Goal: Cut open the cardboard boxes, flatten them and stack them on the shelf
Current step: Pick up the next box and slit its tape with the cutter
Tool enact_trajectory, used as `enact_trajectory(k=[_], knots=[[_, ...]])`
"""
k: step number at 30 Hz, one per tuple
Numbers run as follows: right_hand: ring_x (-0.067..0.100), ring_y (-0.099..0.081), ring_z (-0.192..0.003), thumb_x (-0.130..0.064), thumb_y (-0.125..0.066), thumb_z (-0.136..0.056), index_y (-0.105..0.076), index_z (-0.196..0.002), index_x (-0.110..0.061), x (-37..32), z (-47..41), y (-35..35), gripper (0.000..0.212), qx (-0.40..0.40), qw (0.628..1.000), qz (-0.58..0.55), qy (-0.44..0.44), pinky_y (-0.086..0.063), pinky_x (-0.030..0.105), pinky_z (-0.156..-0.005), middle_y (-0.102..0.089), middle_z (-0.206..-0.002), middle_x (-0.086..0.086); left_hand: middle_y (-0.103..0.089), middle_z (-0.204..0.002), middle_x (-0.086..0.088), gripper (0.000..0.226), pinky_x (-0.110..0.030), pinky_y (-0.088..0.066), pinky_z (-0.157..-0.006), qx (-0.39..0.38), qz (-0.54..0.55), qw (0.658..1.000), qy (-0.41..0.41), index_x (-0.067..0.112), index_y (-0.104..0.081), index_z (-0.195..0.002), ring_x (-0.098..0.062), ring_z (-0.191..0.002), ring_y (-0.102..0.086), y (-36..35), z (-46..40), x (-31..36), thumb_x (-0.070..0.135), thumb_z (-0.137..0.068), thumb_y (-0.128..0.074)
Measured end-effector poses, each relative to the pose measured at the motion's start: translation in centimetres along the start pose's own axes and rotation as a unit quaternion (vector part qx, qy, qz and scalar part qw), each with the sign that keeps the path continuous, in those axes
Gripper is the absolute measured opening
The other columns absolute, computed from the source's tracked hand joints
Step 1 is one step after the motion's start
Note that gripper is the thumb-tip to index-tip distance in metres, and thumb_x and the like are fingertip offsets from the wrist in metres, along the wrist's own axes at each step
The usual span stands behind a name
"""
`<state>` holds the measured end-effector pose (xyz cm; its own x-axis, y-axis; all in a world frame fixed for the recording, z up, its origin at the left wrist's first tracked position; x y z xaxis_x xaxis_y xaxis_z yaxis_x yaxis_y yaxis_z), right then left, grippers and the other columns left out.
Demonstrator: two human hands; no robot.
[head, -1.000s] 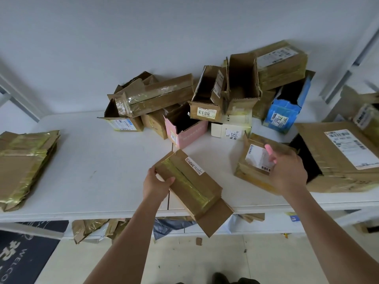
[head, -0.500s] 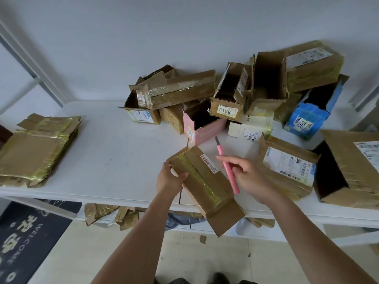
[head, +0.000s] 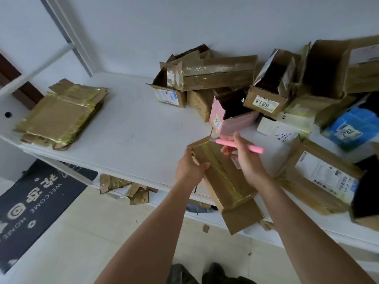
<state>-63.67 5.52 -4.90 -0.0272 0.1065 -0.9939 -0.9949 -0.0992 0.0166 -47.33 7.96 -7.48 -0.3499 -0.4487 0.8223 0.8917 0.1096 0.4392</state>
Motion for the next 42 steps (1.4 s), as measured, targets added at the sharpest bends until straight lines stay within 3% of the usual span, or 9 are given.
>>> enact_trajectory(k=[3, 5, 7, 11, 16, 25, 33, 36, 42], knots=[[0.008, -0.07, -0.086, -0.029, -0.064, -0.094, -0.075, -0.085, -0.033, 0.8, -0.6, -0.7, 0.014, 0.002, 0.999, 0.025, 0.026, -0.058, 0.026, -0.078, -0.074, -0.086, -0.007, -0.055, -0.134, 0.0, 0.063, -0.05, -0.057, -0.085, 0.003, 0.001, 1.0, -0.004, 0.024, -0.044, -0.137, -0.028, -0.112, -0.06, 0.0, 0.1, -0.1, 0.021, -0.083, -0.077], [0.01, -0.071, -0.088, -0.016, -0.067, -0.092, -0.071, -0.088, -0.025, 1.7, -0.6, -0.7, 0.01, 0.014, 0.998, 0.04, 0.056, -0.059, 0.025, -0.073, -0.074, -0.089, -0.006, -0.056, -0.135, -0.001, 0.063, -0.05, -0.057, -0.084, 0.002, 0.01, 1.0, 0.0, 0.023, -0.044, -0.137, -0.028, -0.113, -0.06, 0.0, 0.1, -0.1, 0.02, -0.083, -0.077], [0.011, -0.073, -0.083, -0.016, -0.065, -0.094, -0.066, -0.091, -0.018, 2.5, -0.6, -0.6, 0.004, 0.037, 0.996, 0.044, 0.07, -0.056, 0.019, -0.065, -0.074, -0.085, -0.005, -0.055, -0.136, -0.002, 0.063, -0.051, -0.057, -0.083, 0.0, 0.016, 1.0, 0.004, 0.023, -0.044, -0.137, -0.028, -0.113, -0.06, 0.0, 0.1, -0.1, 0.02, -0.084, -0.077], [0.009, -0.073, -0.076, -0.027, -0.058, -0.098, -0.055, -0.09, -0.02, 2.9, -0.7, -0.9, 0.011, 0.059, 0.992, 0.084, 0.08, -0.056, 0.017, -0.059, -0.073, -0.078, -0.006, -0.056, -0.136, -0.001, 0.062, -0.051, -0.057, -0.084, -0.001, 0.031, 1.0, 0.006, 0.025, -0.044, -0.136, -0.028, -0.112, -0.06, 0.0, 0.2, -0.1, 0.019, -0.084, -0.077], [-0.001, -0.069, -0.07, -0.021, -0.056, -0.099, -0.053, -0.091, -0.008, 2.9, -0.7, -1.4, 0.015, 0.046, 0.981, 0.145, 0.124, -0.05, 0.01, -0.056, -0.069, -0.076, -0.008, -0.056, -0.135, 0.0, 0.061, -0.051, -0.058, -0.083, -0.001, 0.029, 1.0, 0.005, 0.026, -0.044, -0.135, -0.027, -0.111, -0.061, 0.1, 0.3, 0.0, 0.02, -0.084, -0.076], [-0.004, -0.067, -0.069, -0.02, -0.056, -0.099, -0.052, -0.09, -0.01, 2.8, -0.6, -1.4, 0.014, 0.037, 0.969, 0.185, 0.158, -0.05, 0.009, -0.057, -0.068, -0.077, -0.008, -0.054, -0.139, -0.001, 0.063, -0.051, -0.058, -0.082, -0.002, 0.023, 1.0, 0.01, 0.025, -0.042, -0.138, -0.028, -0.111, -0.06, 0.0, 0.3, 0.1, 0.02, -0.085, -0.076], [0.003, -0.064, -0.059, -0.012, -0.055, -0.098, -0.05, -0.088, -0.007, 2.4, -0.9, -1.8, 0.013, 0.015, 0.955, 0.228, 0.19, -0.048, 0.009, -0.052, -0.065, -0.072, 0.005, -0.055, -0.137, 0.001, 0.061, -0.05, -0.059, -0.08, -0.006, 0.028, 0.999, 0.019, 0.028, -0.043, -0.134, -0.031, -0.1, -0.066, 0.0, 0.0, 0.0, 0.021, -0.084, -0.076], [0.015, -0.064, -0.059, -0.009, -0.054, -0.099, -0.053, -0.09, 0.004, 2.1, -0.9, -1.7, 0.016, -0.005, 0.944, 0.258, 0.207, -0.052, 0.022, -0.051, -0.065, -0.072, 0.014, -0.055, -0.131, 0.004, 0.061, -0.05, -0.059, -0.078, -0.005, 0.028, 0.999, 0.027, 0.029, -0.042, -0.134, -0.03, -0.097, -0.066, -0.1, -0.1, 0.0, 0.021, -0.084, -0.076], [0.015, -0.058, -0.051, -0.003, -0.057, -0.097, -0.053, -0.086, 0.006, 1.5, -0.7, -1.1, 0.015, -0.039, 0.91, 0.303, 0.279, -0.044, 0.015, -0.047, -0.059, -0.065, 0.014, -0.052, -0.094, 0.018, 0.057, -0.043, -0.061, -0.07, -0.003, 0.012, 0.999, 0.039, 0.033, -0.042, -0.133, -0.025, -0.084, -0.068, -0.3, -0.3, -0.1, 0.025, -0.086, -0.074]])
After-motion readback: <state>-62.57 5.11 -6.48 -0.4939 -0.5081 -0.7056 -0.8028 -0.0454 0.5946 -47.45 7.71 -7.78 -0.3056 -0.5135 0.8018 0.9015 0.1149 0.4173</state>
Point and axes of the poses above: each hand's wrist, its own z-axis away from the middle knuckle, its own y-axis out of the back of the hand, x = y × z, the point moved 1 cm from there along -z, towards the middle knuckle
